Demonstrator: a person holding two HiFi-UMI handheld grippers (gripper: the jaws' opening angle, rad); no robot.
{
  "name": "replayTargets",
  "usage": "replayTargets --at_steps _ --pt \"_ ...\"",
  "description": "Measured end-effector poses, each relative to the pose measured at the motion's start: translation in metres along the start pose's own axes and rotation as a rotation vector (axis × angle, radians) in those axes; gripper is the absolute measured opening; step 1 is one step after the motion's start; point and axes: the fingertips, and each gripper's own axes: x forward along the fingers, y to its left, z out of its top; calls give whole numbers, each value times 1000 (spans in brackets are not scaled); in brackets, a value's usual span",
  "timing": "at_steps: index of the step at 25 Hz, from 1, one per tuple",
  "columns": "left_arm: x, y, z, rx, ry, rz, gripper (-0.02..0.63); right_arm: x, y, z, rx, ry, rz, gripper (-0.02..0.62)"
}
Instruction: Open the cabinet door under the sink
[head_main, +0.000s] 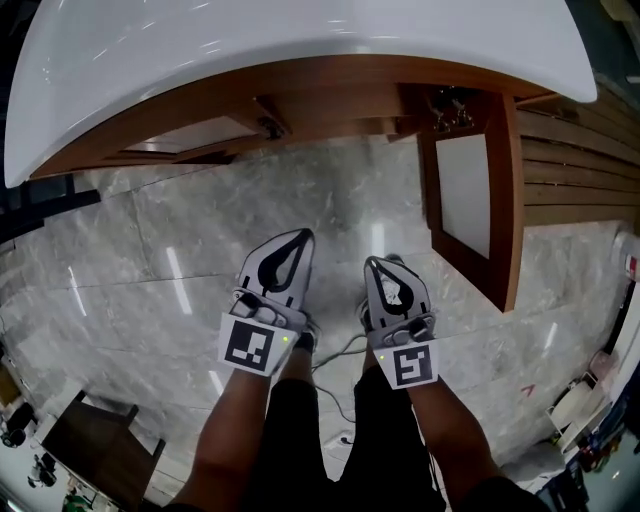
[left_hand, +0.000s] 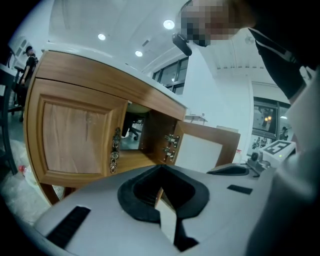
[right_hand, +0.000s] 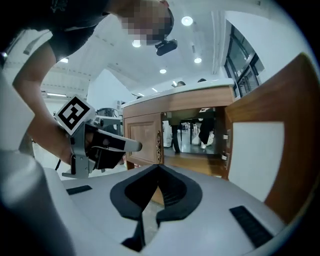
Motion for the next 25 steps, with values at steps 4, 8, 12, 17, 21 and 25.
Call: replayTargets --at_steps 4,8,12,17,21,25 --pt "-7 27 8 -26 -17 49 21 43 12 14 -13 -16 72 25" --pt "-15 52 13 -38 -32 89 21 79 21 27 -17 -41 128 25" --pt "-25 74 14 -50 -44 134 21 113 26 42 -34 -75 183 121" --pt "-34 91 5 -61 -39 164 21 150 29 57 -68 -118 212 162" --pt "-38 98 4 -75 -49 184 21 181 32 64 -61 -132 241 226" --pt "-42 102 1 -78 -41 188 21 202 31 65 -35 -127 263 284"
